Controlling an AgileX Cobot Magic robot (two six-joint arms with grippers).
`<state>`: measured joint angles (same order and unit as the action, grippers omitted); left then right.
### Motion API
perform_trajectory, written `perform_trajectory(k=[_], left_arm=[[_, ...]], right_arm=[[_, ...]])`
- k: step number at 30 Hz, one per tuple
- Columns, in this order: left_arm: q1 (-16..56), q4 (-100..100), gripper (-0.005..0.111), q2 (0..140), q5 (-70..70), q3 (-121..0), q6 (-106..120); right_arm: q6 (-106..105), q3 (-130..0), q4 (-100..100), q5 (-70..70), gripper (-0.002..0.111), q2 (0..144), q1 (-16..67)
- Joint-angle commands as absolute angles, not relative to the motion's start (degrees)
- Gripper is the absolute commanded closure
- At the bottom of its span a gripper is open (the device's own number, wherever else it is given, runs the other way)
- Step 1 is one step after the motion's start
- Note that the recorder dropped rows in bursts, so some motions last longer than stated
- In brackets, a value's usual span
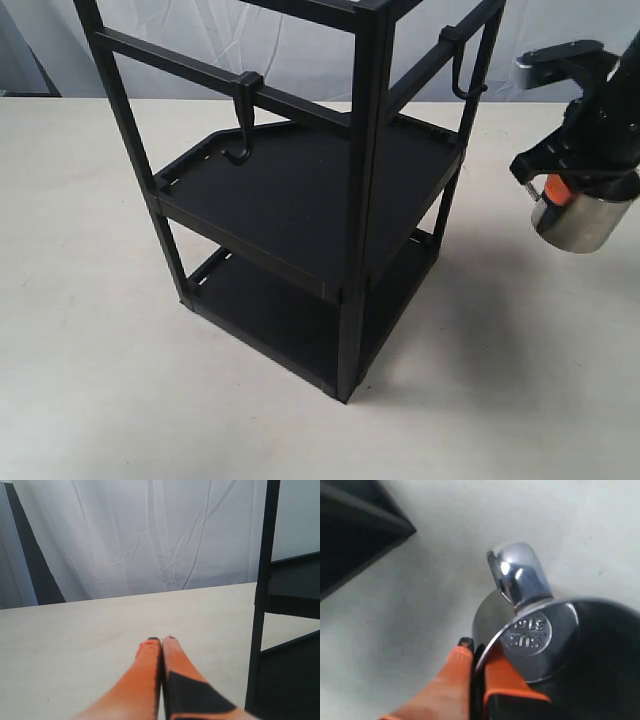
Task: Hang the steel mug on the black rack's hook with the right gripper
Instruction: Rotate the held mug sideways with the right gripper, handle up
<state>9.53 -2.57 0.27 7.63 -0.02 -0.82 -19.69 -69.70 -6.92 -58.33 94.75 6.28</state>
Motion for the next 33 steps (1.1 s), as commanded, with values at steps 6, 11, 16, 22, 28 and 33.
perform_trajectory(k=[6,11,16,22,28,33], left_arm=[[9.8,-2.6,0.105,0.0,7.3,0.0,-1.0],[9.8,-2.6,0.105,0.0,7.3,0.0,-1.0],[9.8,-2.6,0.105,0.0,7.3,0.0,-1.0],[9.8,-2.6,0.105,0.0,7.3,0.0,-1.0],[9.8,-2.6,0.105,0.0,7.3,0.0,-1.0],[9.8,-2.6,0.105,0.0,7.3,0.0,-1.0]], right_arm=[[-31.9,-62.3,-21.9,-70.0,0.109,73.1,6.3],[-37.6,-61.8,-29.1,-70.0,0.109,66.6,6.3],[-38.9,-61.8,-32.9,-70.0,0.109,62.8,6.3],[-34.3,-60.1,-28.8,-70.0,0.109,59.1,6.3],[-40.5,-60.1,-41.3,-70.0,0.109,57.1,6.3],[-39.1,-59.6,-45.3,-70.0,0.109,57.1,6.3]])
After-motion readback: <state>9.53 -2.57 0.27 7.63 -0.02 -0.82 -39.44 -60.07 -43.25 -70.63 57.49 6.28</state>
